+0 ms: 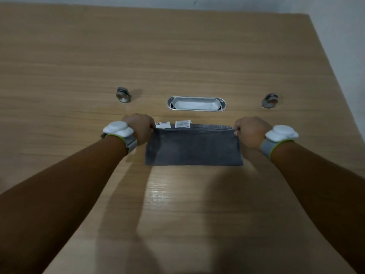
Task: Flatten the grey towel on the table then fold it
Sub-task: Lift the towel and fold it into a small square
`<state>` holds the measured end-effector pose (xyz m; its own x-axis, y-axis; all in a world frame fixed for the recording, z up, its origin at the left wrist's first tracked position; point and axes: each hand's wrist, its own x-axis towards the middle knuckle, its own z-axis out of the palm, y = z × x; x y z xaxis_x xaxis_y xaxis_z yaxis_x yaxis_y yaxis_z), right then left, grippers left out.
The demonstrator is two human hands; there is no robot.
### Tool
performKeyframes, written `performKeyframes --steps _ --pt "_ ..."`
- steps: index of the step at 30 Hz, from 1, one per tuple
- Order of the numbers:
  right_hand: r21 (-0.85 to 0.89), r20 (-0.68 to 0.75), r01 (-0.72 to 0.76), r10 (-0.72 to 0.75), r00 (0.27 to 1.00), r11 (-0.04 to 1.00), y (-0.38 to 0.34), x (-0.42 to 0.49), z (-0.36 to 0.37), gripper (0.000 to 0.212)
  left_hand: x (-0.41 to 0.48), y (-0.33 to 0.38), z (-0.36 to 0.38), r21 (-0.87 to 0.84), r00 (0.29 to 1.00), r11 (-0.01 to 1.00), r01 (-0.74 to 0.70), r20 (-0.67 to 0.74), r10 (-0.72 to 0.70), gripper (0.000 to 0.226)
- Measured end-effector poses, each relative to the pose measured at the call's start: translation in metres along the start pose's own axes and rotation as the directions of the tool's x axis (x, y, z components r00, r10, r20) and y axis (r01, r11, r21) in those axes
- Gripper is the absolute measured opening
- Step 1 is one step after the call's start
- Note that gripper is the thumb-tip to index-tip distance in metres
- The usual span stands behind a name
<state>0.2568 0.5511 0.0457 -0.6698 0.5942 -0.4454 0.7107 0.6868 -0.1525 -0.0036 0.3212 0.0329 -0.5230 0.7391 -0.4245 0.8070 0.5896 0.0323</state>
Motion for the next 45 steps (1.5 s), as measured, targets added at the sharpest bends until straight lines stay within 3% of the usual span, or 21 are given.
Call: performKeyframes --steps 4,10,13,15,16,17,18,19,20,21,22,25,31,35,38,43,45 --pt "-0.048 -0.015 -0.026 0.025 1.0 0.999 -0.001 0.032 0.007 0.017 0.029 -0.004 0.007 -0.019 1.0 1.0 0.013 -0.002 -0.013 0.023" --pt "0.017 0.025 -0.108 0.108 0.994 0.994 0.004 0.05 0.016 0.019 0.053 -0.003 0.022 0.048 0.995 0.994 0.094 0.01 -0.095 0.021" --pt "0.075 0.094 -0.188 0.18 0.979 0.979 0.002 0.044 0.013 0.024 0.059 0.016 0.023 0.067 0.985 0.992 0.106 -0.14 -0.096 0.031" --pt "0.0 -0.044 -0.395 0.395 0.918 0.919 -0.001 0.033 0.027 0.01 0.06 0.045 0.015 0.067 0.976 0.998 0.008 -0.217 0.006 0.037" --pt "0.048 0.014 -0.575 0.575 0.818 0.817 -0.005 0.018 0.015 0.016 0.061 0.063 0.009 0.075 0.971 0.992 -0.101 -0.207 0.115 0.037" --pt "0.067 -0.117 -0.68 0.683 0.721 0.73 0.001 0.009 0.019 0.023 0.062 0.084 0.004 0.082 0.954 0.97 -0.23 -0.175 0.241 0.038" --pt "-0.014 -0.078 -0.717 0.715 0.695 0.697 -0.002 -0.007 0.018 0.025 0.063 0.107 -0.001 0.083 0.924 0.933 -0.351 -0.131 0.359 0.038" --pt "-0.151 0.069 -0.646 0.66 0.748 0.748 -0.002 -0.02 0.027 0.029 0.064 0.131 -0.003 0.086 0.89 0.893 -0.441 -0.083 0.447 0.04" --pt "-0.097 0.014 -0.429 0.432 0.902 0.898 0.002 -0.013 0.054 0.035 0.066 0.148 -0.007 0.118 0.859 0.856 -0.503 -0.042 0.511 0.043" --pt "0.037 0.137 -0.304 0.296 0.945 0.952 0.002 -0.023 0.062 0.039 0.069 0.167 -0.009 0.163 0.82 0.809 -0.565 0.01 0.572 0.045" --pt "0.151 0.22 -0.307 0.27 0.937 0.94 0.004 -0.033 0.058 0.041 0.072 0.187 -0.007 0.197 0.783 0.76 -0.619 0.073 0.618 0.05" --pt "0.194 0.171 -0.33 0.299 0.939 0.924 0.001 -0.031 0.062 0.045 0.082 0.215 -0.003 0.265 0.731 0.683 -0.68 0.178 0.659 0.049" --pt "0.373 0.119 -0.334 0.312 0.943 0.866 0.01 -0.03 0.066 0.034 0.101 0.224 0.009 0.297 0.752 0.698 -0.651 0.13 0.646 0.033" --pt "0.42 0.221 -0.415 0.352 0.909 0.807 0.012 -0.029 0.066 0.034 0.109 0.228 0.008 0.314 0.753 0.695 -0.647 0.118 0.647 0.02" --pt "0.487 0.24 -0.434 0.362 0.901 0.758 0.006 -0.033 0.064 0.039 0.111 0.226 0.001 0.374 0.755 0.67 -0.641 0.145 0.64 0.023" --pt "0.478 0.035 -0.239 0.254 0.967 0.845 -0.02 -0.048 0.046 0.037 0.1 0.195 -0.03 0.398 0.744 0.66 -0.637 0.095 0.661 0.026" --pt "0.444 -0.088 -0.078 0.13 0.988 0.893 -0.045 -0.053 0.041 0.032 0.088 0.166 -0.045 0.388 0.759 0.687 -0.615 0.056 0.648 0.021"
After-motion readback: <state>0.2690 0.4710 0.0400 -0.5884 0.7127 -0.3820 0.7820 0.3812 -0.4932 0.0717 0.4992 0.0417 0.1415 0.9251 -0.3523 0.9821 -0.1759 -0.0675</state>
